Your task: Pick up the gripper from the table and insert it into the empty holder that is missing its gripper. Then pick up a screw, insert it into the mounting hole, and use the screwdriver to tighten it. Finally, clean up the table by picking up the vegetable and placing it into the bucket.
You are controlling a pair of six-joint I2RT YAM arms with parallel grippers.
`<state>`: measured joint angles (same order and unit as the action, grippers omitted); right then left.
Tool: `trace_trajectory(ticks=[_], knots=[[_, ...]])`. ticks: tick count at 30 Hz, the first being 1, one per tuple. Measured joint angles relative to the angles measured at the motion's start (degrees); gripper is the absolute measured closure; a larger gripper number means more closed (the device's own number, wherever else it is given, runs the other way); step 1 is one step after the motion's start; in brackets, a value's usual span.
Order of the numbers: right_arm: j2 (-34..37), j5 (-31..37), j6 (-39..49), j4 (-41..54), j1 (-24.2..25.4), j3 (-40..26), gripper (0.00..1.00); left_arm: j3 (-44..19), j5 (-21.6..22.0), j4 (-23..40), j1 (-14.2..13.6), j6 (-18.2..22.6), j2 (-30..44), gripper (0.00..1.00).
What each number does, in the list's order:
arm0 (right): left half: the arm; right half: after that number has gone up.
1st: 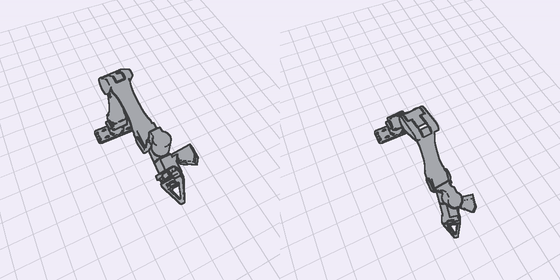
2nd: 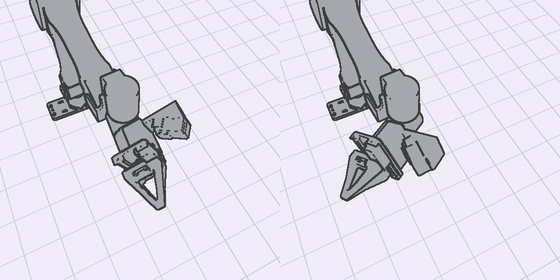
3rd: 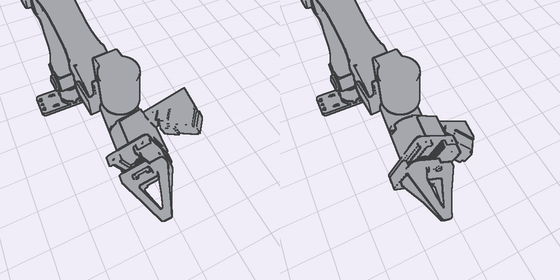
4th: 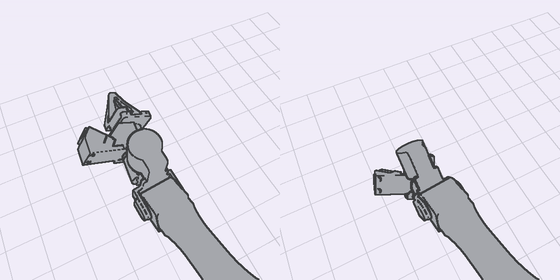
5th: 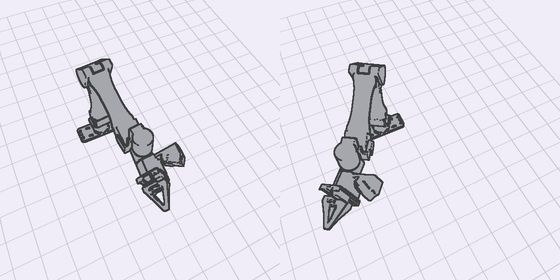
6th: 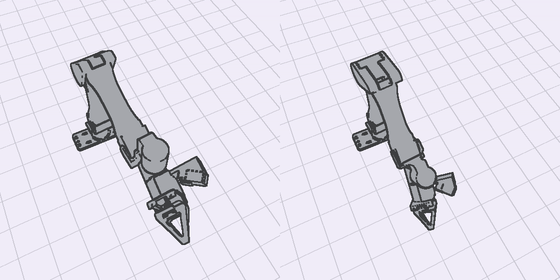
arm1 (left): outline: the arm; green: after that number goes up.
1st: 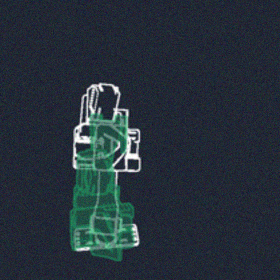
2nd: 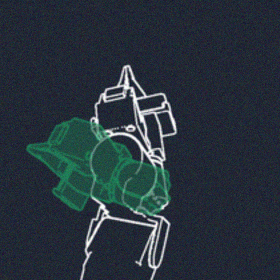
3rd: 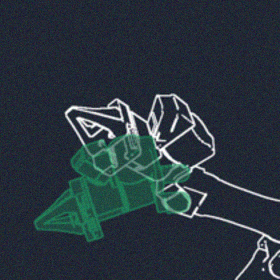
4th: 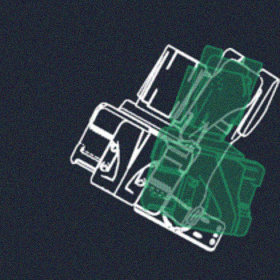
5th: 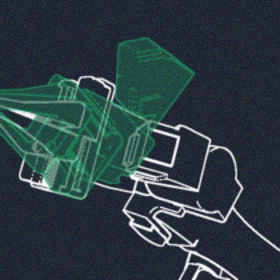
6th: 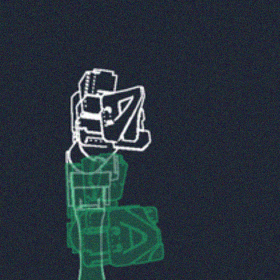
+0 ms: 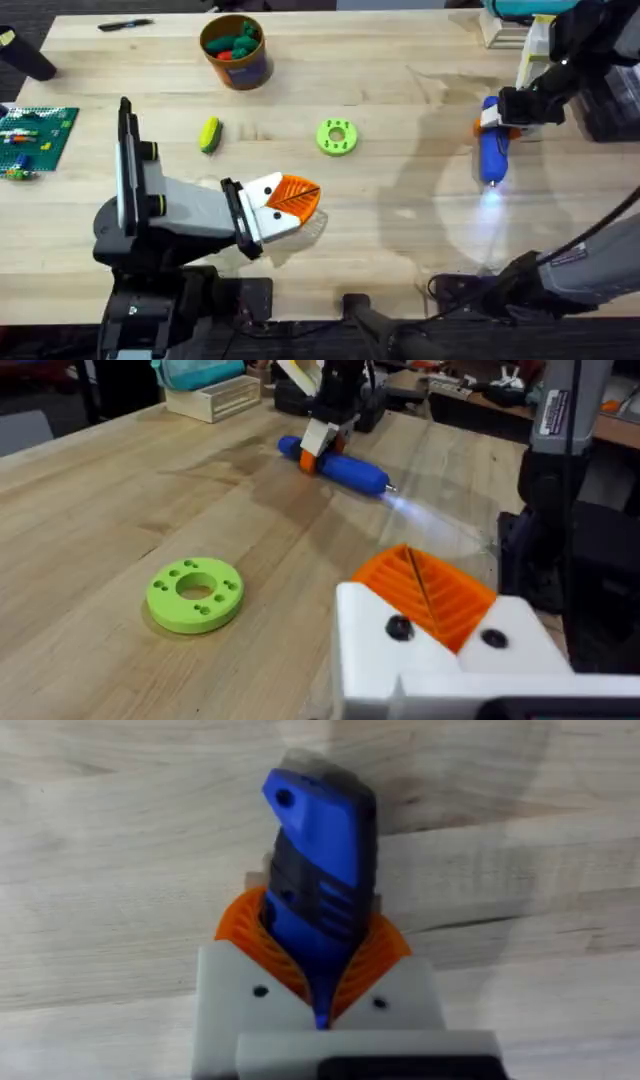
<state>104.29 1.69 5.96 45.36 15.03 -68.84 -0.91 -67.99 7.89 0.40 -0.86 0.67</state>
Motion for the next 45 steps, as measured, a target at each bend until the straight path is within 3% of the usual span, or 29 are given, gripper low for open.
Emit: trace_trajectory(ticks=[7, 12, 13, 14, 20, 26, 39, 45], knots=[[-2.86, -1.29, -0.26, 4.27, -0.13, 0.61, 0.981, 0.01, 0.00, 0.02, 0.00, 0.00, 0.00, 0.986], [-13.52, -3.87, -0.42, 7.41, -1.42, 0.72, 0.982, 0.00, 0.00, 0.02, 0.00, 0.00, 0.02, 0.986], [-20.93, -6.21, -0.42, 9.26, -3.18, 0.72, 0.982, 0.00, 0.00, 0.01, 0.00, 0.00, 0.00, 0.986], [-23.69, -7.49, -0.41, 9.56, -4.03, 0.72, 0.982, 0.00, 0.00, 0.02, 0.00, 0.02, 0.02, 0.986], [-35.75, -16.79, -0.40, 7.76, -9.72, 0.72, 0.982, 0.00, 0.00, 0.01, 0.00, 1.47, 0.00, 0.986], [-43.78, -27.33, -1.08, -1.42, -15.63, 0.72, 0.982, 0.00, -0.06, 0.02, 0.00, 2.38, 0.00, 0.986], [-44.76, -46.23, -6.76, -18.65, -22.23, 0.70, 0.985, 0.00, -0.42, 0.04, 0.00, 2.62, 0.00, 0.987], [-44.78, -50.44, -5.44, -22.53, -28.40, 0.70, 0.987, 0.00, -0.42, 0.04, 0.00, 2.61, 0.00, 0.986]])
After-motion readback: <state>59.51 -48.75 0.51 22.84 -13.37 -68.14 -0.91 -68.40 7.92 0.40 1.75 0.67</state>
